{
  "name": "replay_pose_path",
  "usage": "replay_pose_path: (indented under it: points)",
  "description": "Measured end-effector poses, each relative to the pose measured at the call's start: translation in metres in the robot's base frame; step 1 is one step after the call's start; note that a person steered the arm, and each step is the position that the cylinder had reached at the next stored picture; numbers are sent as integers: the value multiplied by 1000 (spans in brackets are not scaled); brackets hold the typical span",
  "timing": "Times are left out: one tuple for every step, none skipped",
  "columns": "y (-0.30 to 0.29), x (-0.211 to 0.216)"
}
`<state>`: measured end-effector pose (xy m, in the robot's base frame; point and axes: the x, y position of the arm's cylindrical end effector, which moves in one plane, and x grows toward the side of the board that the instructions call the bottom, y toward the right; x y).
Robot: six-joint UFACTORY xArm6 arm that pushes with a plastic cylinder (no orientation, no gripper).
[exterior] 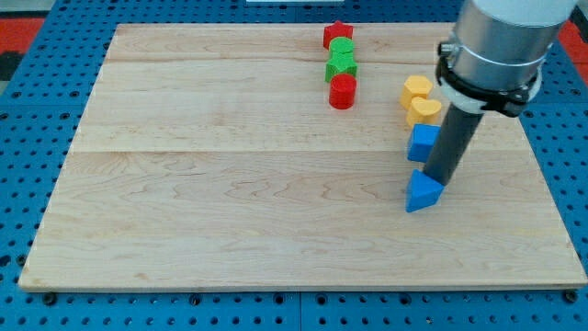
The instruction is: Move the blue triangle away from the blue cube
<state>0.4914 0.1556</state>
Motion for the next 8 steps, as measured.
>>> replay_pose_path:
  points:
    - [-3, -3]
    - [-1, -11]
    - [-1, -21]
    - [7, -25]
    - [10, -25]
    - [9, -25]
    - [4, -15]
    - [5, 21]
